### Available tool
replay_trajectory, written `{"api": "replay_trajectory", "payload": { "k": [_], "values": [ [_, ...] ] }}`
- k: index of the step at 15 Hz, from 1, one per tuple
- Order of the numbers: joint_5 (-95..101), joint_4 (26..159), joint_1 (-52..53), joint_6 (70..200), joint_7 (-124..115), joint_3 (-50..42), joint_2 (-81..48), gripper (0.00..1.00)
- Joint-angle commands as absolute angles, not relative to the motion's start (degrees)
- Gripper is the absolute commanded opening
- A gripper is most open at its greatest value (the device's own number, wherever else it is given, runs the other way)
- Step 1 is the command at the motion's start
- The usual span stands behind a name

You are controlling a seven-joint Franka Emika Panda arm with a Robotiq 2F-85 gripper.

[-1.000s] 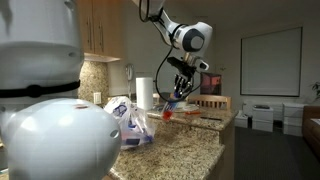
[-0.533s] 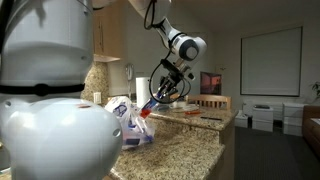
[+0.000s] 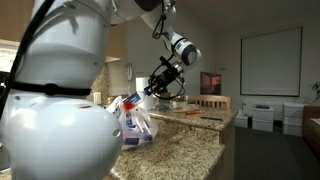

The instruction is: Put the plastic bottles into the plastic bag

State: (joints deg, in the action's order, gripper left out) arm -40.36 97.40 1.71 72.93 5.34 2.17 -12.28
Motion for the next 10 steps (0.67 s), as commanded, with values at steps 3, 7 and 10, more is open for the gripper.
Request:
{"api": "replay_trajectory", "payload": {
  "k": [3, 7, 10],
  "values": [
    [-40.9, 90.9, 4.1, 71.8, 1.2, 4.5, -20.7, 0.13],
    [-40.4, 90.6, 7.4, 81.8, -2.4, 4.9, -23.1, 0.13],
    [-40.6, 91.2, 9.6, 89.7, -5.4, 6.0, -23.9, 0.13]
  ]
}}
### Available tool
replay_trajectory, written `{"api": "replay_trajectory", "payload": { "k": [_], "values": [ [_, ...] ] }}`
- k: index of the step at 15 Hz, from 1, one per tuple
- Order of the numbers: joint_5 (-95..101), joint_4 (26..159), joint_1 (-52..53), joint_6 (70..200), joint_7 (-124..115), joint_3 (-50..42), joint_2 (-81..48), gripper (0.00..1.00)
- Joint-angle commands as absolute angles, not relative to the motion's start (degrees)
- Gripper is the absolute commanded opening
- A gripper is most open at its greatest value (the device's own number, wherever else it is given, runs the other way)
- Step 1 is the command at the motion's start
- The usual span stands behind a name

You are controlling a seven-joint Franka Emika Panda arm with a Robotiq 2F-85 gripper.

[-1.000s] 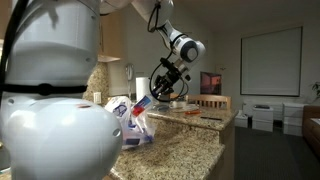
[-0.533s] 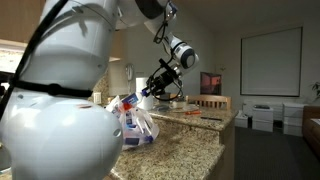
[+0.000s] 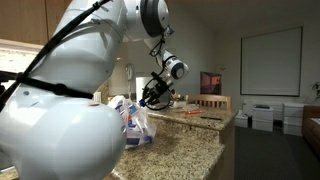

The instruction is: Put the plastic bottles into the plastic bag

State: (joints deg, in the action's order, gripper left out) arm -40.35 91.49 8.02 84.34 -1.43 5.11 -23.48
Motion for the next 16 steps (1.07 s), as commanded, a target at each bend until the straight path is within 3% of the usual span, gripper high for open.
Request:
{"api": "replay_trajectory", "payload": {
  "k": [1, 4, 5, 6, 7, 13, 16],
  "values": [
    [-41.0, 92.7, 10.8, 95.1, -6.0, 6.4, -23.2, 0.13],
    [-39.1, 93.0, 13.5, 103.0, -8.4, 7.9, -24.0, 0.13],
    [-36.5, 92.4, 15.0, 105.1, -9.1, 8.1, -25.0, 0.22],
    [-35.0, 91.9, 15.8, 106.0, -10.3, 8.3, -25.7, 0.58],
    [-33.0, 91.5, 16.4, 107.1, -11.7, 8.4, -26.2, 0.59],
    [-29.5, 91.2, 14.0, 107.4, -15.4, 8.0, -24.2, 0.96],
    [-30.3, 92.2, 11.7, 109.1, -14.5, 7.2, -21.3, 1.00]
  ]
}}
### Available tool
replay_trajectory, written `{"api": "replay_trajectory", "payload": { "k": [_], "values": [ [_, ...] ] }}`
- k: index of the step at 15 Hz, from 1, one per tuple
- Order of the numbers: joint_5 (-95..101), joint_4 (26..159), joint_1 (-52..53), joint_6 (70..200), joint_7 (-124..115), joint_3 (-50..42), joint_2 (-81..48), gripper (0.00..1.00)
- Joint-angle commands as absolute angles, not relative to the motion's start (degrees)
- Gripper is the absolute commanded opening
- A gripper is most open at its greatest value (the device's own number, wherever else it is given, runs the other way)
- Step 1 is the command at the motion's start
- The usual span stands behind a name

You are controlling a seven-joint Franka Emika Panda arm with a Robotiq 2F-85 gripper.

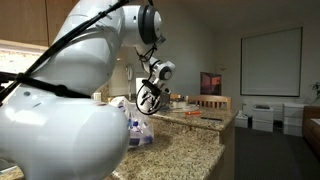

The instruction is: Put the plastic bottles into the plastic bag

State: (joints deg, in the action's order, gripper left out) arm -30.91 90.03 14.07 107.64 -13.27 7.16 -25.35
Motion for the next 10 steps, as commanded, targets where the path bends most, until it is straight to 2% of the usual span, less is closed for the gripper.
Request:
{"api": "replay_trajectory", "payload": {
  "k": [1, 6, 10],
  "values": [
    [-30.6, 91.5, 10.6, 107.1, -14.2, 7.3, -20.9, 1.00],
    [-30.6, 93.2, 6.7, 107.0, -13.2, 5.8, -17.0, 1.00],
    [-26.3, 99.6, 3.5, 101.9, -11.4, 2.8, -11.0, 1.00]
  ]
}}
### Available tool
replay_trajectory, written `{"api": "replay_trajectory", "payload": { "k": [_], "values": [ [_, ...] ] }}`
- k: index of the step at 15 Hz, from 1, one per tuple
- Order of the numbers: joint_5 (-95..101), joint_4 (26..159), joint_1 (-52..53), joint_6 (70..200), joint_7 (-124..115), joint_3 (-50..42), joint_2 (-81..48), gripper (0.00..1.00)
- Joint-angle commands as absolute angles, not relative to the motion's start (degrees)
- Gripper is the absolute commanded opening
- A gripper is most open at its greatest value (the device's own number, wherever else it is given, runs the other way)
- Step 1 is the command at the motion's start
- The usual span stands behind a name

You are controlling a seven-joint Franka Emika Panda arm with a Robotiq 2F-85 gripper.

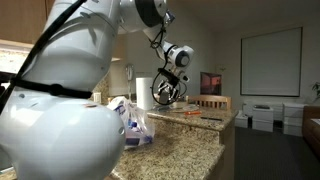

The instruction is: Put the plastic bottles into the plastic bag

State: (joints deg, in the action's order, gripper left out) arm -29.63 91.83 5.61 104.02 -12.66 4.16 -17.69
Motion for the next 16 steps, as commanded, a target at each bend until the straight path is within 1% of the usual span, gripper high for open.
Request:
{"api": "replay_trajectory", "payload": {
  "k": [1, 4, 7, 11, 12, 13, 16],
  "values": [
    [-23.2, 102.2, 3.3, 102.0, -12.5, 1.6, -8.6, 1.00],
    [-11.5, 108.5, 3.1, 103.5, -13.3, -0.6, -1.7, 1.00],
    [-1.9, 115.6, 3.3, 107.0, -12.9, -0.1, 5.2, 1.00],
    [1.9, 121.6, 2.3, 111.8, -12.1, 0.8, 11.2, 1.00],
    [2.1, 122.6, 2.1, 112.4, -11.9, 0.8, 12.1, 1.00],
    [0.5, 118.1, 2.3, 109.4, -12.5, 0.9, 8.3, 1.00],
    [0.5, 118.6, 2.3, 109.6, -12.5, 1.0, 9.0, 1.00]
  ]
}}
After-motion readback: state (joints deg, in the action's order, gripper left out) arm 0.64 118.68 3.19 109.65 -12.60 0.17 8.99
